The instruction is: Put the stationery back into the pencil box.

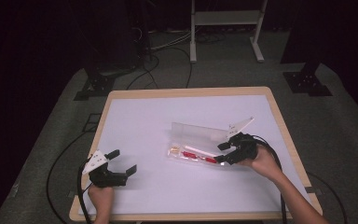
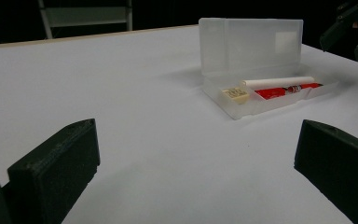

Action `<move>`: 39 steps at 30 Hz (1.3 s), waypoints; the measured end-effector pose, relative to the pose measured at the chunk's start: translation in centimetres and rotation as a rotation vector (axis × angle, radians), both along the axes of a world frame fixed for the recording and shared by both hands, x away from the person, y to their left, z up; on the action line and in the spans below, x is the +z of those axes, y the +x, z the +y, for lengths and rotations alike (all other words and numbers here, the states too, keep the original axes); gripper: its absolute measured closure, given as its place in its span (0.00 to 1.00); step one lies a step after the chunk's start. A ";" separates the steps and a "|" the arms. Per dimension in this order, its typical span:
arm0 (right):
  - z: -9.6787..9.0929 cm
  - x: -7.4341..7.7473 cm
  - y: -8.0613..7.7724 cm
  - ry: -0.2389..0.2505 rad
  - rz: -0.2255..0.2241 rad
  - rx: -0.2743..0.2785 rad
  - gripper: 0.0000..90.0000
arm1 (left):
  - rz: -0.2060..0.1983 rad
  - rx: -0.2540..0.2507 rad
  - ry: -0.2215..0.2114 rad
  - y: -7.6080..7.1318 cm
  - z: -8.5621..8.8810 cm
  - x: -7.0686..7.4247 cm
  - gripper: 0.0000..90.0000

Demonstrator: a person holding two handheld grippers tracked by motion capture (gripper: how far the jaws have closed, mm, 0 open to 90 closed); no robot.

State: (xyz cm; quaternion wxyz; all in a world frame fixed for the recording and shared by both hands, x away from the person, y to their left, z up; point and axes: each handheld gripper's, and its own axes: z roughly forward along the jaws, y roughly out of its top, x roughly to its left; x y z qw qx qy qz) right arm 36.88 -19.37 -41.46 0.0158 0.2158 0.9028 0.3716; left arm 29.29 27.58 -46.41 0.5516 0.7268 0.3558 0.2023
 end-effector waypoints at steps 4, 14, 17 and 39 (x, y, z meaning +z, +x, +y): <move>-0.4 -0.2 -0.2 -0.001 0.005 -0.003 0.47 | 0.000 0.000 0.002 0.0 0.0 0.0 0.00; -1.2 -0.5 -0.5 0.003 0.006 -0.012 0.46 | 0.000 0.001 0.003 0.0 0.0 0.0 0.00; -1.4 -0.5 -0.6 0.001 0.005 -0.009 0.46 | 0.001 0.001 0.003 0.0 0.0 0.0 0.00; -3.5 -0.8 -2.0 0.008 0.006 -0.037 0.46 | 0.003 0.002 0.012 0.0 -0.1 0.0 0.00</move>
